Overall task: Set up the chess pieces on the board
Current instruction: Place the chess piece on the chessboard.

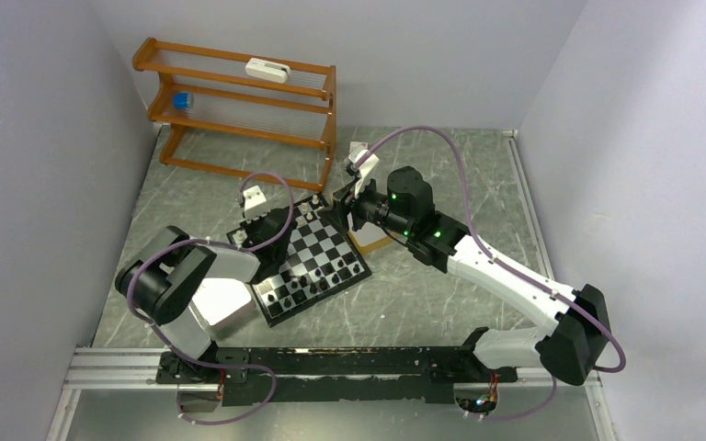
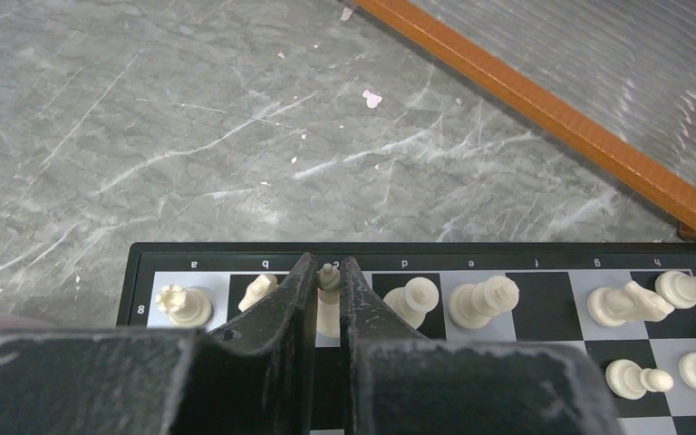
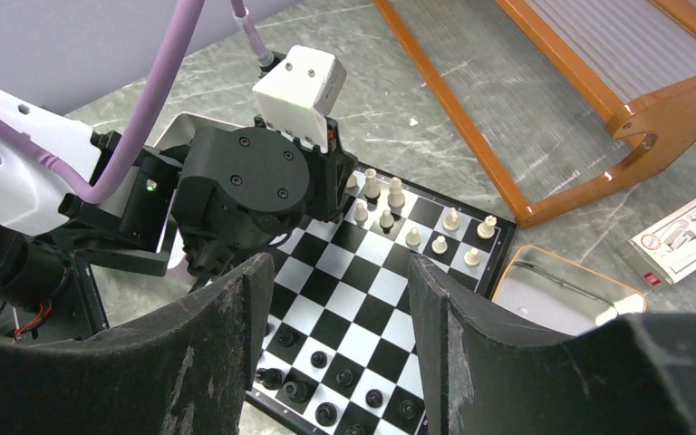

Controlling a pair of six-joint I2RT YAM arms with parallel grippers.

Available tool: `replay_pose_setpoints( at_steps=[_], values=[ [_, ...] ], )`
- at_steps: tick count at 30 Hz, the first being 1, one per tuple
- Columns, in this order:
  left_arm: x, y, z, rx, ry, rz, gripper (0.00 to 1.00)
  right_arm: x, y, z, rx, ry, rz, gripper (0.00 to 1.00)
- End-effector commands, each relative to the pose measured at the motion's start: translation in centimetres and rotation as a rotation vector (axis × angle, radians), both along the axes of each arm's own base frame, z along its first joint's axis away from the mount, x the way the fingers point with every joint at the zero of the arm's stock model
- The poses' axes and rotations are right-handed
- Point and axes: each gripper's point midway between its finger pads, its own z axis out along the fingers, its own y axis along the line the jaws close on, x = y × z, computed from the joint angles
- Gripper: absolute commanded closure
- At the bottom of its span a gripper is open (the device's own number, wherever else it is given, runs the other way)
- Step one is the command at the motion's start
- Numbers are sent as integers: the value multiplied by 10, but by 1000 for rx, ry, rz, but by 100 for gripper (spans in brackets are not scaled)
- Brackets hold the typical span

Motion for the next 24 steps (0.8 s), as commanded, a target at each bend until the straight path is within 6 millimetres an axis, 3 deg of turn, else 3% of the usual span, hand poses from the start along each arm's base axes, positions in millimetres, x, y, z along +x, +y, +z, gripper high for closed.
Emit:
replay_pose_setpoints(
  at_steps=[1,5,12,19,24],
  values=[
    [3,3,3,0,-9,39,86,0,-5,10,21,-35,-12,40],
    [1,4,5,-10,-20,39,86,-1,-4,9,19,-28,-6,40],
    [-2,4,6,-16,-19,23,72,0,-4,7,17,-29,-7,40],
    [-3,4,9,-31,-31,13,70,1,-3,4,14,-29,-9,40],
    [-1,-11,16,-33,-20,-91,66,1,-2,2,10,-22,-5,40]
  ],
)
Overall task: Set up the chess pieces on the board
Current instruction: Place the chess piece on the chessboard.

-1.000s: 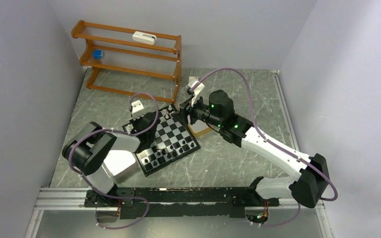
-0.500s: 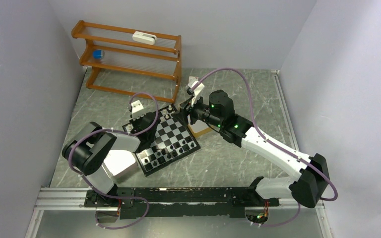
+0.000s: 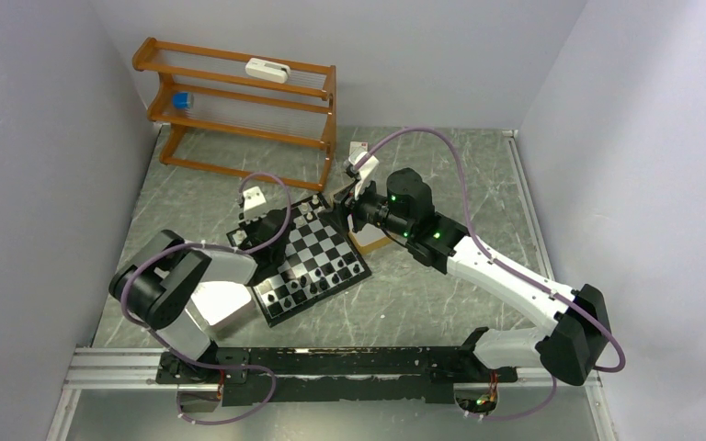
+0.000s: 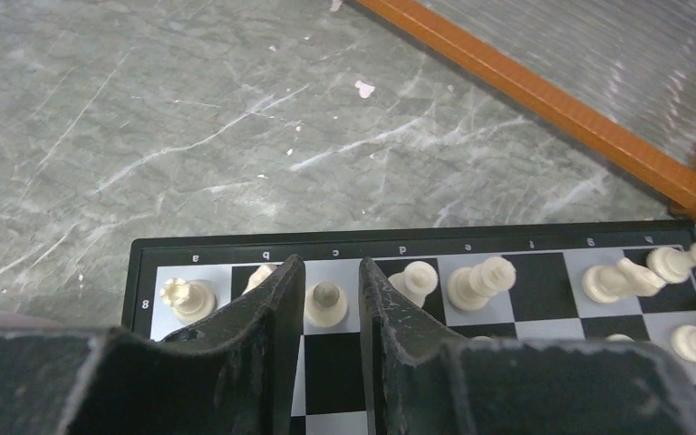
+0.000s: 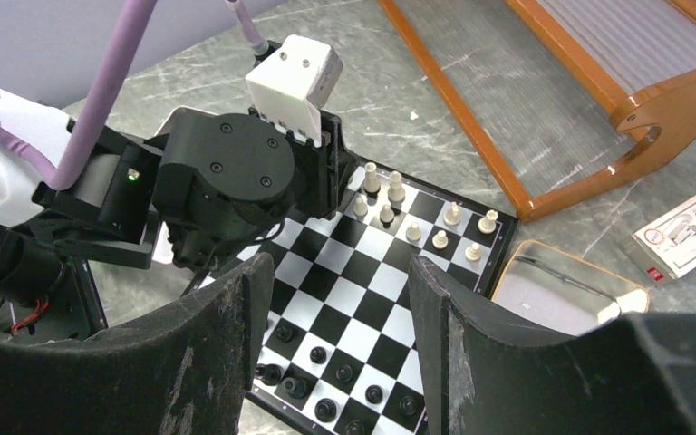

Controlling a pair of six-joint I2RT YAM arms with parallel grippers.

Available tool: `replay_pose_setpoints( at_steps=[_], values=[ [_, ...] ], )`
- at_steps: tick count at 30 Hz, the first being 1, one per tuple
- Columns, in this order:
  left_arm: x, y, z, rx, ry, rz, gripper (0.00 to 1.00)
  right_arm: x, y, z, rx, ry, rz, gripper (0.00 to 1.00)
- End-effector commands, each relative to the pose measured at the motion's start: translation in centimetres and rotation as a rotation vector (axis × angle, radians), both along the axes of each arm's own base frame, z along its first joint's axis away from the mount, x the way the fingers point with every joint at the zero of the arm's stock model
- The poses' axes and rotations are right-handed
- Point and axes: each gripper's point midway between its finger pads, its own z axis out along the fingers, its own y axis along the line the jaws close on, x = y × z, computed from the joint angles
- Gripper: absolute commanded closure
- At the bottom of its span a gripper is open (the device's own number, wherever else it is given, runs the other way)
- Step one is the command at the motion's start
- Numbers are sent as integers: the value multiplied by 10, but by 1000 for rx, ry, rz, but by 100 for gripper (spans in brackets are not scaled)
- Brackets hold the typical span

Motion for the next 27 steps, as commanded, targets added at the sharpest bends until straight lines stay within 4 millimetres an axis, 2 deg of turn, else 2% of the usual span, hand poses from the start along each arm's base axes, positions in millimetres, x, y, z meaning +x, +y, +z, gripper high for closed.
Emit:
replay_pose_setpoints(
  at_steps=[1,6,27],
  values=[
    [4,-13,18,-35,-38,-84,66,1,-1,8,20,-26,-2,39],
    [2,-13,24,-25,-53,-116,66,0,-1,9,24,-26,2,39],
    [8,-5,8,-71,-13,-114,65,-1,-3,15,30,-38,-1,39]
  ],
)
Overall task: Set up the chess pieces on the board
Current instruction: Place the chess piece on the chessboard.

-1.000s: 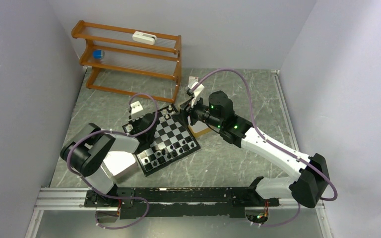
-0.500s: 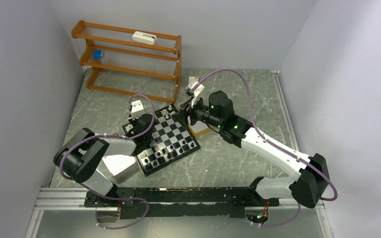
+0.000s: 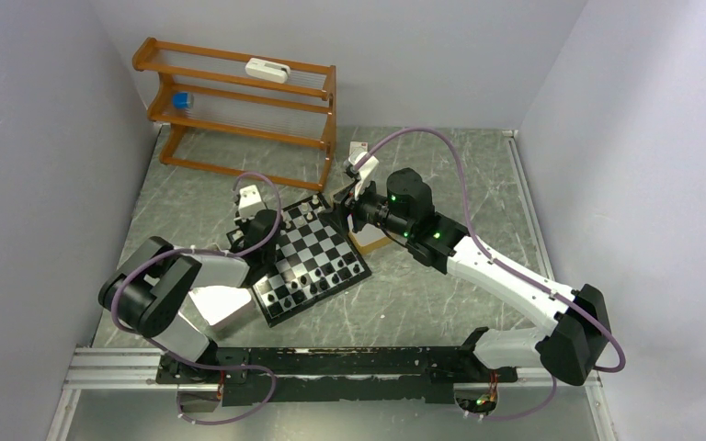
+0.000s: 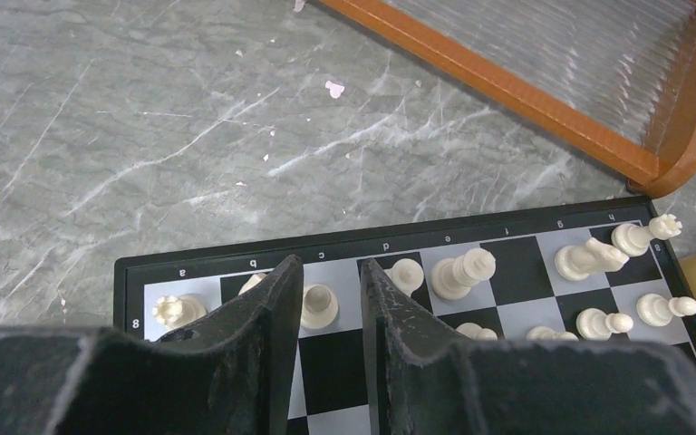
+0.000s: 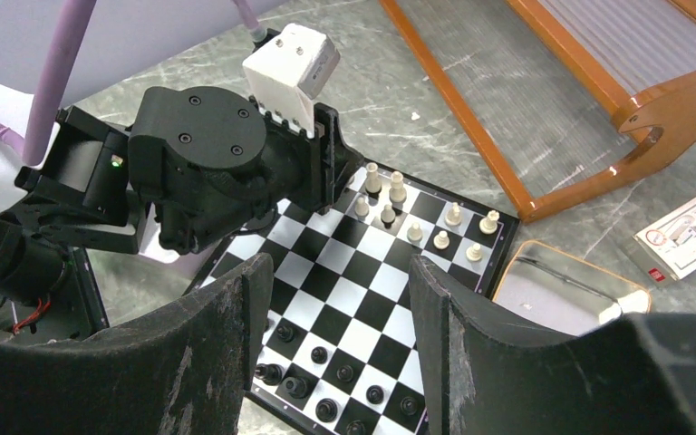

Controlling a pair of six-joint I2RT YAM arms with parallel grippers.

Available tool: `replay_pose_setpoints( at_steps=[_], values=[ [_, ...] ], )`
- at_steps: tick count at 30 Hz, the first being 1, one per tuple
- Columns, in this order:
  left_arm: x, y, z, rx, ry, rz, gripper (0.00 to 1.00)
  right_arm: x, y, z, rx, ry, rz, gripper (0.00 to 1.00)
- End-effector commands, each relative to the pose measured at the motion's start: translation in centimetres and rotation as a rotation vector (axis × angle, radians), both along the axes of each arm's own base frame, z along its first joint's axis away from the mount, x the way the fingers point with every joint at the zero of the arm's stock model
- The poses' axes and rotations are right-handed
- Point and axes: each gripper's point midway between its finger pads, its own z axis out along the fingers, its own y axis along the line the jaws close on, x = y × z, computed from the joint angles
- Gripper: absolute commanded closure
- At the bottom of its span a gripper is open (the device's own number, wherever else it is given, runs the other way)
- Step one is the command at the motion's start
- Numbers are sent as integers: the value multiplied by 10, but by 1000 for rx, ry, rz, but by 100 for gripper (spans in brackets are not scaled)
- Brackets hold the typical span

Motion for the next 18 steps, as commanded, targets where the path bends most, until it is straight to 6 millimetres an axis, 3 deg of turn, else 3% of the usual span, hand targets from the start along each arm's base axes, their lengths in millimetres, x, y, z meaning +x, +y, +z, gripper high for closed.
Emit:
replay_pose_setpoints(
  at_steps=[1,18],
  values=[
    [7,-4,0,-34,-6,-11,65,-1,-3,15,28,-39,-5,39],
    [14,-8,-3,-13,11,-28,65,1,-3,13,27,-41,-8,39]
  ],
)
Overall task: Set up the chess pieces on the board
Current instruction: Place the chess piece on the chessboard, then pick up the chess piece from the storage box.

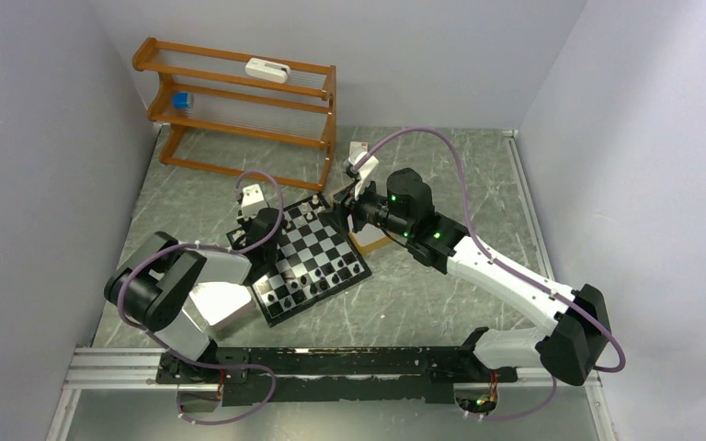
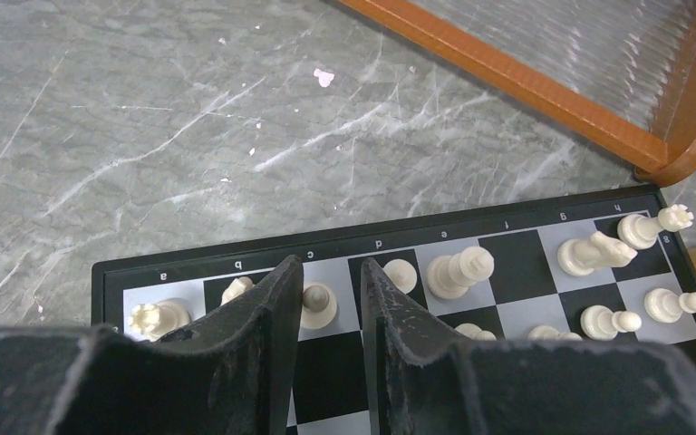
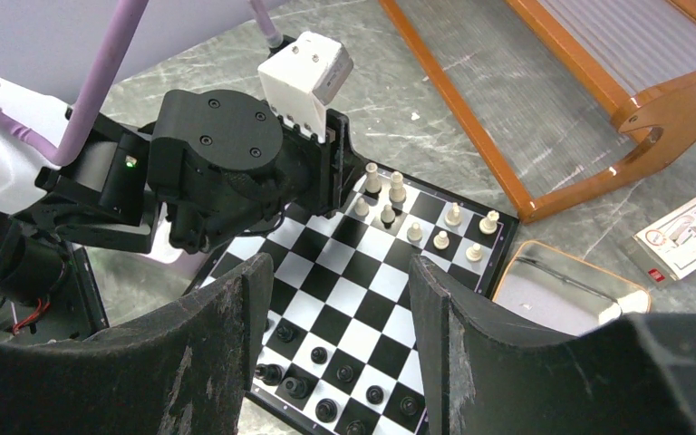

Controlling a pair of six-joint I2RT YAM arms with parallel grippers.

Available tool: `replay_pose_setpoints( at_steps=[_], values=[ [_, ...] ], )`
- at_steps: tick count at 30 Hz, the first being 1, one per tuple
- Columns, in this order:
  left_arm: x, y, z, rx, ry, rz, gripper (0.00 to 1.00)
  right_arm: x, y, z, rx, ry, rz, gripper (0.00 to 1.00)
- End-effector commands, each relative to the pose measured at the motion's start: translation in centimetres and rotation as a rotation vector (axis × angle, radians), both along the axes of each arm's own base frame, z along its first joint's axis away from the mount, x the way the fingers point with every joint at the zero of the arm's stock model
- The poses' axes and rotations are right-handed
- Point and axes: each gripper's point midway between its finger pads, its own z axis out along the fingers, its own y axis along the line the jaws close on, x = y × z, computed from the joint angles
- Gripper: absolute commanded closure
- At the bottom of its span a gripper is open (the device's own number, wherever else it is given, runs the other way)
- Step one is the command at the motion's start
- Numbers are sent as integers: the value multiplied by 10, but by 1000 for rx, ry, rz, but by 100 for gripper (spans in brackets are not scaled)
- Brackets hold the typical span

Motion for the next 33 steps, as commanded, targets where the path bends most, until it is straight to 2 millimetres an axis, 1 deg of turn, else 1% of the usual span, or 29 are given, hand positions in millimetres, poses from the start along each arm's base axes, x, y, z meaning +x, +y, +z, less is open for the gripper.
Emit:
replay_pose_setpoints(
  at_steps=[1,7,10,14,19,22,23,25,27,28,29,30,31,33],
  values=[
    [10,-4,7,-13,-19,-4,65,0,-3,13,26,-40,-7,39],
    [7,-4,11,-34,-31,-4,64,0,-2,12,25,-36,-6,39],
    [7,-9,21,-67,-50,-29,63,0,-2,13,27,-38,-5,39],
    [6,-17,48,-102,-64,-70,62,0,-1,11,25,-33,0,39],
    [-3,-13,85,-132,-82,-71,57,-1,2,11,29,-27,12,39],
    [-16,1,102,-140,-72,-14,52,-1,0,12,28,-29,9,39],
    [-22,10,111,-150,-82,21,51,-1,-1,13,30,-32,6,39],
    [-38,28,117,-181,-85,113,51,-2,-2,15,36,-36,5,39],
    [-61,54,112,-253,-61,272,48,-3,-1,16,39,-36,9,39],
    [-71,66,110,-325,-60,364,48,-4,-1,17,42,-34,12,39],
    [-81,76,107,-345,-37,410,49,-4,-1,17,43,-34,16,39],
    [-89,83,104,-350,-5,423,51,-5,0,18,45,-33,18,39],
    [-92,87,102,-369,13,428,52,-5,-1,19,47,-34,18,39],
    [-101,93,91,-448,63,463,53,-5,-1,21,52,-39,17,39]
  ],
)
